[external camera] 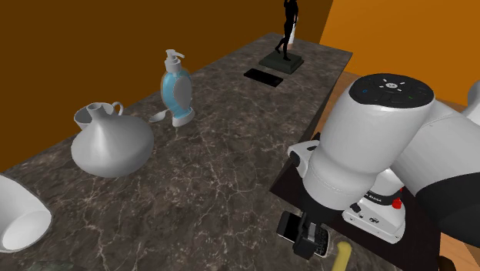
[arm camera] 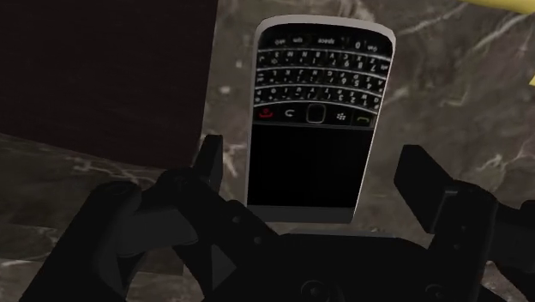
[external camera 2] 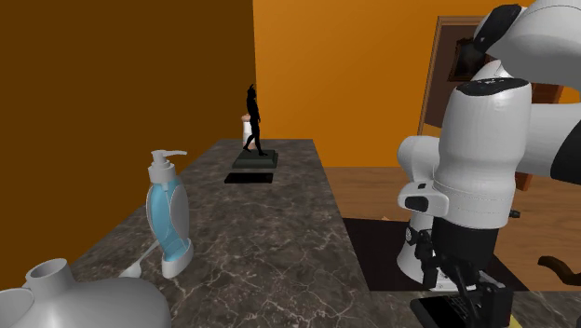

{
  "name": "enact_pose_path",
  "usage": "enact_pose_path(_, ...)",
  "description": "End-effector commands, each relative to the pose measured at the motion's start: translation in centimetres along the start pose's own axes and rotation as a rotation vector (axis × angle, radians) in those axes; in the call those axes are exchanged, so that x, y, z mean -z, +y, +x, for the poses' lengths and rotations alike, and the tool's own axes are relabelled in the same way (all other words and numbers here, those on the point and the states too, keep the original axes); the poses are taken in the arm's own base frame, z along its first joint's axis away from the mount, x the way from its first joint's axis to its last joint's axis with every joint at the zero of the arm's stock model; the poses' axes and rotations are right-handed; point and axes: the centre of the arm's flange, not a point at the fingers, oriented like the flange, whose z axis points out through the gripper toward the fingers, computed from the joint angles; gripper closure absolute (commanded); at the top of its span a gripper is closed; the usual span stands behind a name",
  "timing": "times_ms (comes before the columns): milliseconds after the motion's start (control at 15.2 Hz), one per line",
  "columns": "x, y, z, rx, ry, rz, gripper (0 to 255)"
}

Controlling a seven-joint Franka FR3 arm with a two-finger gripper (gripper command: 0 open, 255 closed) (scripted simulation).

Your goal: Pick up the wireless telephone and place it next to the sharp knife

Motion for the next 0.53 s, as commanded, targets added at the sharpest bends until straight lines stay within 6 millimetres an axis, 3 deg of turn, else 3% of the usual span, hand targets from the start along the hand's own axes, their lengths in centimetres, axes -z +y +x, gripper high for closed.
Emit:
enact_pose_path(0,0.0,0.0,0.0,0.000,0.000,0.000,0)
enact_pose_path(132,0.0,0.0,0.0,0.000,0.000,0.000,0)
enact_pose_path(396,5.0,0.0,0.0,0.000,0.000,0.000,0)
enact_pose_path(462,5.0,0.0,0.0,0.000,0.000,0.000,0)
